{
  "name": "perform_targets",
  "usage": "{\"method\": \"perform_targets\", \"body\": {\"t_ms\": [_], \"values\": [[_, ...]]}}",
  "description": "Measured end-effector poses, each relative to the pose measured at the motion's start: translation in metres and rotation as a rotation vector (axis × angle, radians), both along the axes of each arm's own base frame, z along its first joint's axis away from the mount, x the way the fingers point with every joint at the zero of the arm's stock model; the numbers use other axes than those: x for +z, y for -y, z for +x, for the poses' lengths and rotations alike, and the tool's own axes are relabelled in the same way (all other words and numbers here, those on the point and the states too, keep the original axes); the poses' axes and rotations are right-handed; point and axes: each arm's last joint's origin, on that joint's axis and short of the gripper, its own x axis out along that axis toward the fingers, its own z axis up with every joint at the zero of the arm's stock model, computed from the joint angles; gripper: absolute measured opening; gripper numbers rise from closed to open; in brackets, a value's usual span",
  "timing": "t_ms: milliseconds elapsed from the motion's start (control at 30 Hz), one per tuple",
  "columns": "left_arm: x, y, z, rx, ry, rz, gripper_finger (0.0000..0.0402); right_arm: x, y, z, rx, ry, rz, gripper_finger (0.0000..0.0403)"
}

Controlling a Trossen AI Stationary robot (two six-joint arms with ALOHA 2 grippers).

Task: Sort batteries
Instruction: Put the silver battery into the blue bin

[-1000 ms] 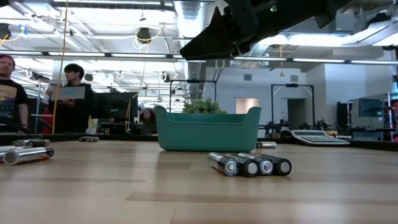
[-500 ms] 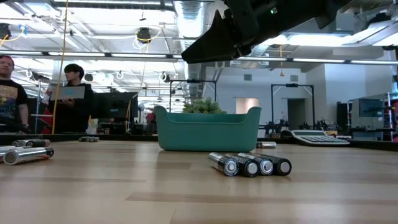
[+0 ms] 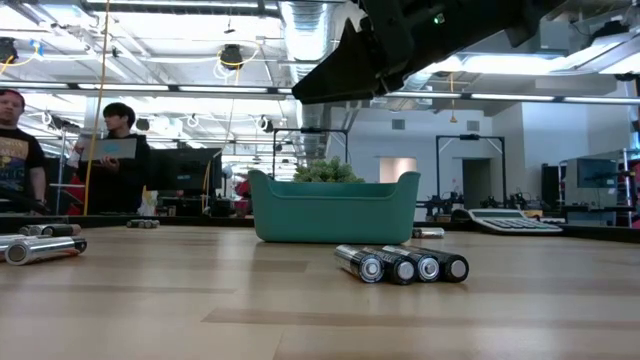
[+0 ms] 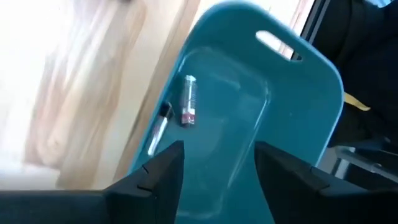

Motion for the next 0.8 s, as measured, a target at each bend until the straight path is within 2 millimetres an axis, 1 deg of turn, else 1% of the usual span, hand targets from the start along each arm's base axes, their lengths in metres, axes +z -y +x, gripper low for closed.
{"method": "perform_targets", "body": {"t_ms": [133, 300, 567, 667, 800], "values": [[0.0, -0.005, 0.006, 0.019, 0.081, 0.07, 0.0187, 0.0, 0.0, 0.0, 0.0, 0.0, 0.0, 0.0193], [0.0, -0.015, 0.021, 0.009, 0.168, 0.163, 0.0175, 0.0, 0.0, 0.0, 0.001, 0.0, 0.0, 0.0193], [0.002, -0.038, 0.048, 0.002, 0.286, 0.363, 0.0171, 0.0, 0.0, -0.001, 0.005, -0.011, -0.01, 0.0193], [0.003, -0.049, 0.058, 0.032, 0.328, 0.452, 0.0171, 0.006, 0.001, -0.005, 0.013, -0.028, -0.032, 0.0193], [0.005, -0.064, 0.072, 0.105, 0.387, 0.569, 0.0171, 0.022, 0.007, -0.017, 0.006, -0.065, -0.042, 0.0193]]}}
